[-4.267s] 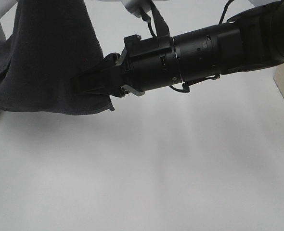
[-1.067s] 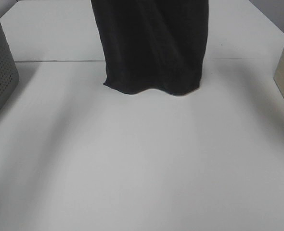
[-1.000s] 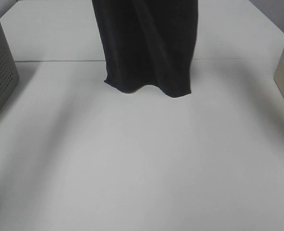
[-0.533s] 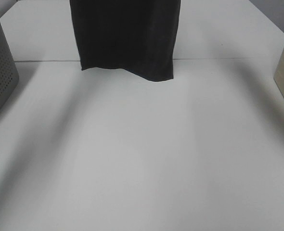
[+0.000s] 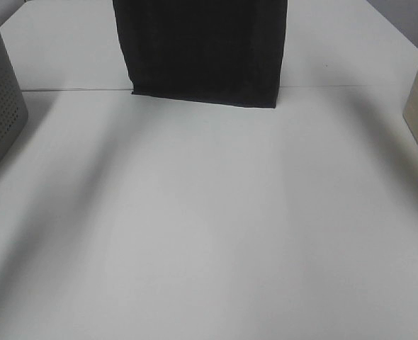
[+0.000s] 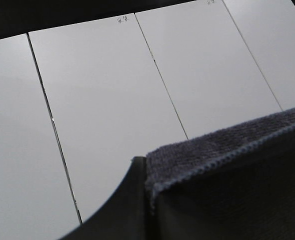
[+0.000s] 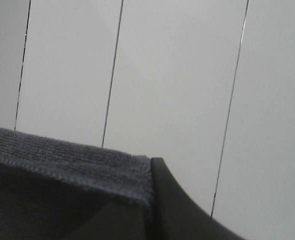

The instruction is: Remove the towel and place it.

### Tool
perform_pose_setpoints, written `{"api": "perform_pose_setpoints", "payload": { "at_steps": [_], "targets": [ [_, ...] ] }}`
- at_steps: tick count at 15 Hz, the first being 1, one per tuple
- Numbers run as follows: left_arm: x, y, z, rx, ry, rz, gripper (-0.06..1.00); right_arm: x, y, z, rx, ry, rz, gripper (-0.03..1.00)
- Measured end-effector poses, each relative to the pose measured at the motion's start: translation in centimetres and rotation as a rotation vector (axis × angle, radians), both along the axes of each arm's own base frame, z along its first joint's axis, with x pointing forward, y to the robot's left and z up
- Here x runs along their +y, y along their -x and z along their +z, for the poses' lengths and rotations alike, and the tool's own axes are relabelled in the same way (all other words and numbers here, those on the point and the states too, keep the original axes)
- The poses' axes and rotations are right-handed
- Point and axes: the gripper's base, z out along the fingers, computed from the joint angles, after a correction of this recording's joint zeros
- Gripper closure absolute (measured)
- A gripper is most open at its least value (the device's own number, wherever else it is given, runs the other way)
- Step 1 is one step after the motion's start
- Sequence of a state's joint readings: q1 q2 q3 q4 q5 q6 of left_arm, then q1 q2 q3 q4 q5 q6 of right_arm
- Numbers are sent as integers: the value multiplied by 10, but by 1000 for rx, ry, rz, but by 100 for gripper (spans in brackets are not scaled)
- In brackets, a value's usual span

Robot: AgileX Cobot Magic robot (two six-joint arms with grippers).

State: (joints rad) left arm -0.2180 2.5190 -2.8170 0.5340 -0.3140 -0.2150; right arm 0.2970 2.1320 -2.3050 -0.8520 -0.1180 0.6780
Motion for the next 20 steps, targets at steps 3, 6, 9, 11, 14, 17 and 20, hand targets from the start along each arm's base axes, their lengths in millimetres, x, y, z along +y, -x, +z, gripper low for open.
{"api": "perform_pose_setpoints", "payload": {
  "at_steps": [3, 6, 9, 11, 14, 17, 20],
  "targets": [
    [1, -5, -5, 86, 17, 21, 94, 0, 0, -1, 5, 1, -3, 96],
    [-12, -12, -25, 360, 43, 110, 94, -2, -8, -25, 153, -79, -46, 96],
    [-29, -7, -55, 762, 48, 184, 94, -1, -13, -67, 404, -147, -158, 96],
    [-33, -3, -73, 960, 10, 184, 94, -2, -12, -87, 547, -148, -210, 96],
    [-32, 10, -97, 1262, -60, 199, 94, 2, 0, -111, 838, -43, -188, 96],
    [-21, 30, -83, 1398, -114, 230, 94, 6, 23, -114, 1109, 57, -85, 96],
    [-16, 60, -24, 1316, -84, 142, 94, -2, 62, -64, 1162, 79, -9, 96]
  ]
}}
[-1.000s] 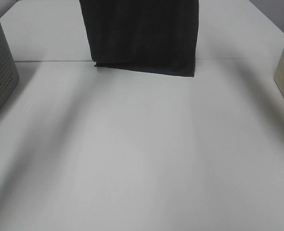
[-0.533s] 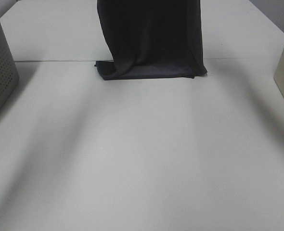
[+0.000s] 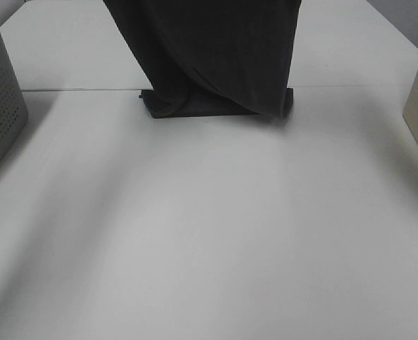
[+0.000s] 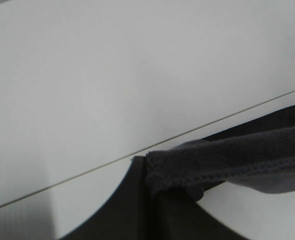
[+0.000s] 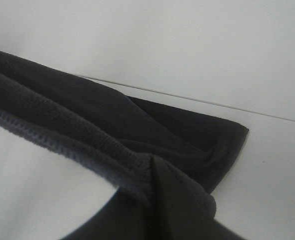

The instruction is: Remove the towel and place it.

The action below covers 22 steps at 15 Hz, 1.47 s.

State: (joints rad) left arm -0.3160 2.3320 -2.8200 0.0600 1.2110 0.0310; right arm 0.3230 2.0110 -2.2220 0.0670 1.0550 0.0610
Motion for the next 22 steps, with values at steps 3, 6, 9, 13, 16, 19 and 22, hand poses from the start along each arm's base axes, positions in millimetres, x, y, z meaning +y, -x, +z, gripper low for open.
{"api": "perform_pose_setpoints", "payload": {
  "at_steps": [3, 6, 9, 13, 16, 19, 22],
  "targets": [
    [2, 25, 21, 44, 33, -32, 94, -5, 24, 18, 64, 13, 34, 96],
    [11, 58, 34, 112, 31, -42, 94, -4, 33, 23, 76, -5, 74, 96],
    [22, 110, 40, 195, 27, -80, 94, -6, 62, 34, 99, -45, 128, 96],
    [20, 178, 29, 267, -24, -192, 94, -20, 115, 41, 140, -46, 153, 96],
    [26, 210, 17, 300, -17, -226, 94, -28, 150, 41, 169, -73, 168, 96],
    [33, 244, -3, 368, 30, -267, 94, -34, 174, 20, 252, -75, 172, 96],
    [36, 261, -20, 419, 62, -278, 94, -36, 190, 0, 322, -72, 182, 96]
  ]
}}
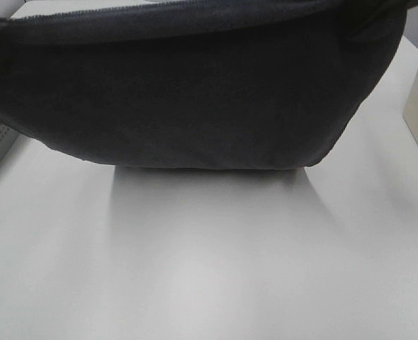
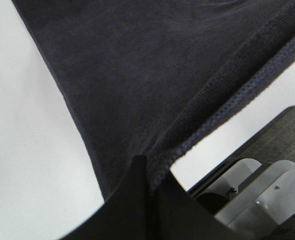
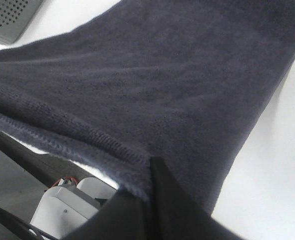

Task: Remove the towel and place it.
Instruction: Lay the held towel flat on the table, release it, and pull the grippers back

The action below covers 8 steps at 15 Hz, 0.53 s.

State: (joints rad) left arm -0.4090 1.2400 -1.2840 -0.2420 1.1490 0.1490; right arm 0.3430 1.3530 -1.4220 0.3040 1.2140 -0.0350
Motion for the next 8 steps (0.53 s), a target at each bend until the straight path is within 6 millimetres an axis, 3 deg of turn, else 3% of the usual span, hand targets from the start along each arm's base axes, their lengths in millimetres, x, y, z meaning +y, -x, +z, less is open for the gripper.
{"api": "perform_pose_setpoints", "payload": {
  "at_steps": [3, 8],
  "targets": [
    [-7, 19, -17, 57, 6, -63, 94, -5, 13, -11, 32, 13, -1, 96],
    [-25, 47, -41, 141, -26, -149, 94, -17, 51, -21, 53, -14, -7, 96]
  ]
}}
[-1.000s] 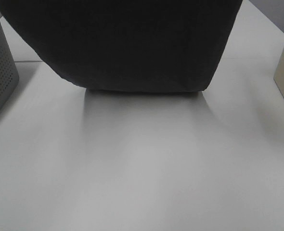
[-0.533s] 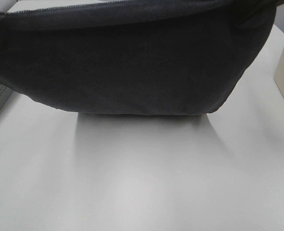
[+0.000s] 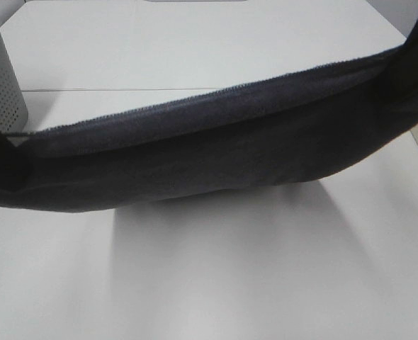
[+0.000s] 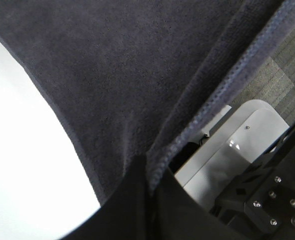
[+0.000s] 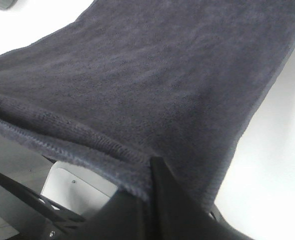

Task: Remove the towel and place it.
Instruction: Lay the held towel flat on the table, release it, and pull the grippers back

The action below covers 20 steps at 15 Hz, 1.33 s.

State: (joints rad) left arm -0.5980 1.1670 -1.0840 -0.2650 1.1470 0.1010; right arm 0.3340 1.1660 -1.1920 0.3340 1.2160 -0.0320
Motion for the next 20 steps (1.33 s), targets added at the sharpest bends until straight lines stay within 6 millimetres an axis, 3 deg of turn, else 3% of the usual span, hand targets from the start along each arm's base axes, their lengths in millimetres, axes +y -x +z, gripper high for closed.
{"api": "perform_pose_setpoints", "payload": {
  "at_steps": [5, 10, 17, 20],
  "targets": [
    [-13, 26, -36, 163, -33, -45, 94, -8, 32, -33, 97, -7, 0, 96],
    [-22, 53, -66, 298, -77, -86, 94, -14, 58, -87, 282, 18, -8, 96],
    [-45, 41, -134, 541, -223, -91, 94, -15, 63, -147, 568, 113, -11, 96],
    [-53, 37, -156, 621, -261, -105, 94, -15, 62, -162, 639, 145, -1, 96]
  ]
}}
